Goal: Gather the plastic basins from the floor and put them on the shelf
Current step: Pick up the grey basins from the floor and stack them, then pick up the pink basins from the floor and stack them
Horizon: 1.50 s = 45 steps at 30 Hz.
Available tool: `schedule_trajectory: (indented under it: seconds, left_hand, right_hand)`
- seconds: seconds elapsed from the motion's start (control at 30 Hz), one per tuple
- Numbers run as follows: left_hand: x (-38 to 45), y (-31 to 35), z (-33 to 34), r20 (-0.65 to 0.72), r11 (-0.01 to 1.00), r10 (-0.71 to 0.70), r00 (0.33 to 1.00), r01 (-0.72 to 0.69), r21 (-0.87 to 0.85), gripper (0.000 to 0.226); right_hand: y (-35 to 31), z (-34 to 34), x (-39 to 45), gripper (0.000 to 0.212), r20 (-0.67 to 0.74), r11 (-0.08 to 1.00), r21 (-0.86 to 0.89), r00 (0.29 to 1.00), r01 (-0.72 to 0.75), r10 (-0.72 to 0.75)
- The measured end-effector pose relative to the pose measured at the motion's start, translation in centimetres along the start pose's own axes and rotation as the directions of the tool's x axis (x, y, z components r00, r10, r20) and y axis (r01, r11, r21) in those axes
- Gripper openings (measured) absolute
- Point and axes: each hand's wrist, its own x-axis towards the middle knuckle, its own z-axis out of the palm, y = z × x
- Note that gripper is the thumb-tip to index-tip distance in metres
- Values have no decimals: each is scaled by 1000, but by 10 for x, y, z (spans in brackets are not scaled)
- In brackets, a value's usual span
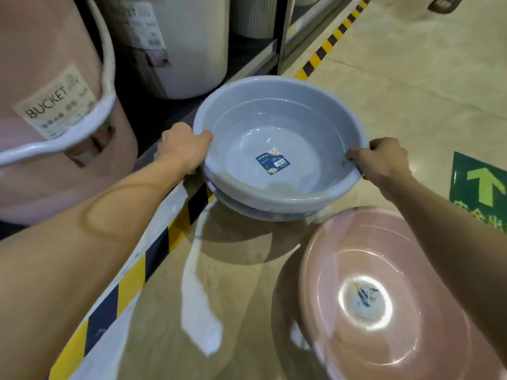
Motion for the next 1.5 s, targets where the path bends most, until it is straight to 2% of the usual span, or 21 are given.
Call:
schedule_trajectory:
  seconds: [0.23, 0.37, 0.6, 0.8, 0.9, 0.97, 1.07, 1.17, 1.23, 1.37, 1.5]
  left_hand:
    - [17, -17, 34, -90, 983, -30, 995, 46, 177, 59]
    - [22, -19, 42, -124, 952, 56, 991, -15, 307, 47]
    - [27, -28, 48, -103, 937, 93, 990, -52, 345, 37]
    - [25, -29, 47, -64, 968, 50, 997, -33, 248, 40]
    - [22, -31, 47, -63, 977, 63, 996, -48, 210, 58]
    - [19, -30, 45, -65, 972, 80, 995, -64, 224, 66]
    - [11, -27, 36, -93, 945, 188, 978, -155, 287, 64]
    - [-3, -10, 33, -76, 873, 384, 920, -335, 354, 60]
    - [-20, 13, 42, -16, 824, 482, 876, -447, 350, 59]
    - [-80, 66, 82, 184, 682, 679, 711, -703, 201, 51]
    - [-141, 88, 132, 369, 561, 744, 557, -821, 105, 48]
  right_hand:
    - [20, 27, 12, 33, 11, 996, -87, 1000, -11, 12]
    - [23, 32, 18, 32, 14, 986, -166, 1000, 6, -4]
    - [32, 43, 19, 28, 12, 985, -175, 1000, -1, 3]
    - [34, 45, 22, 35, 63, 984, -180, 998, -11, 23]
    - [34, 44, 19, 38, 74, 984, -180, 997, -21, 35]
    - [36, 40, 16, 48, 74, 989, -143, 996, -35, 46]
    - [39, 26, 10, 68, 83, 995, -63, 993, -74, 79]
    - [42, 2, -1, 69, 69, 997, 8, 995, -78, 77]
    - [47, -19, -10, 66, 44, 997, 10, 996, -80, 80]
    - [78, -73, -31, 60, -14, 996, -66, 998, -66, 65]
    - [131, -124, -63, 60, -100, 972, -197, 989, -129, 111]
